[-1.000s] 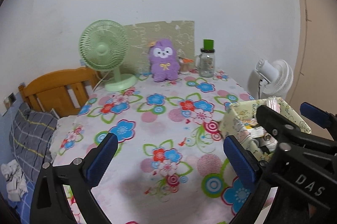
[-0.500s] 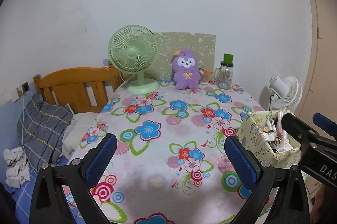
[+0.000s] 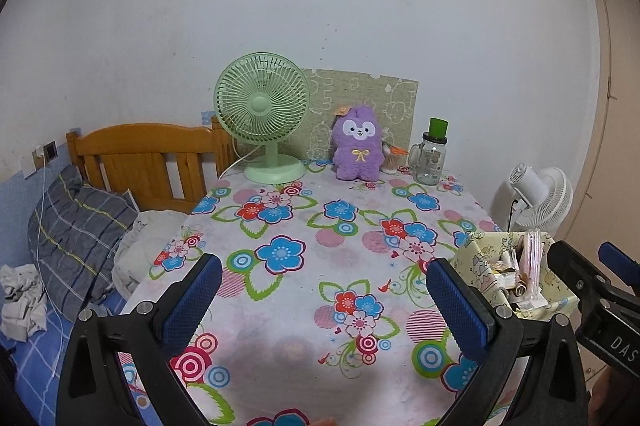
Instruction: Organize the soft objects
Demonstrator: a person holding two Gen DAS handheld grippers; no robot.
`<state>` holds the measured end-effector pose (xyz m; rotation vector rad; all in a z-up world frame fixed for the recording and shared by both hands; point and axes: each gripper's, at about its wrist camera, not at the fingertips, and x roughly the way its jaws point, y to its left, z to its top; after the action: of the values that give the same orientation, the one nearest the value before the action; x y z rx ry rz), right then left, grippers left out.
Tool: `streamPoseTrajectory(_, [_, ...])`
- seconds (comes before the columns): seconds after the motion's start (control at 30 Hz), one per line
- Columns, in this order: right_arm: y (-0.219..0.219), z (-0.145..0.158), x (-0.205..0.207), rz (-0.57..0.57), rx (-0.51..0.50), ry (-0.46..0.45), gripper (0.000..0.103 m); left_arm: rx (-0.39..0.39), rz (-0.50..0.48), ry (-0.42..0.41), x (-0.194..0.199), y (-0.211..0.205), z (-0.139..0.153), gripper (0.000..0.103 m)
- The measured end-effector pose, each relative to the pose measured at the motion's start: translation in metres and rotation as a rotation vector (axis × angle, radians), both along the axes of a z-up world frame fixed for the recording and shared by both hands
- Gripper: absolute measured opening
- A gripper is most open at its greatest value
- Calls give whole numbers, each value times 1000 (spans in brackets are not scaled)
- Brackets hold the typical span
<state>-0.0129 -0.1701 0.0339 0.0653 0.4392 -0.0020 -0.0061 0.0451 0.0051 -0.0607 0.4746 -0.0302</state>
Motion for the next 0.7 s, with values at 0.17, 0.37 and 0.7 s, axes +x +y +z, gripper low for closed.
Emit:
streamPoseTrajectory(0.17, [0,0,0,0,0,-1,100,1,-7,-2,0,-2,0,103])
streamPoseTrajectory(0.37, [0,0,0,1,2,-2,100,14,-18,0,-1,-7,-1,103])
streamPoseTrajectory(0.7, [1,0,1,5,4,2,100,22,-18,-4,-4,-7,0,103])
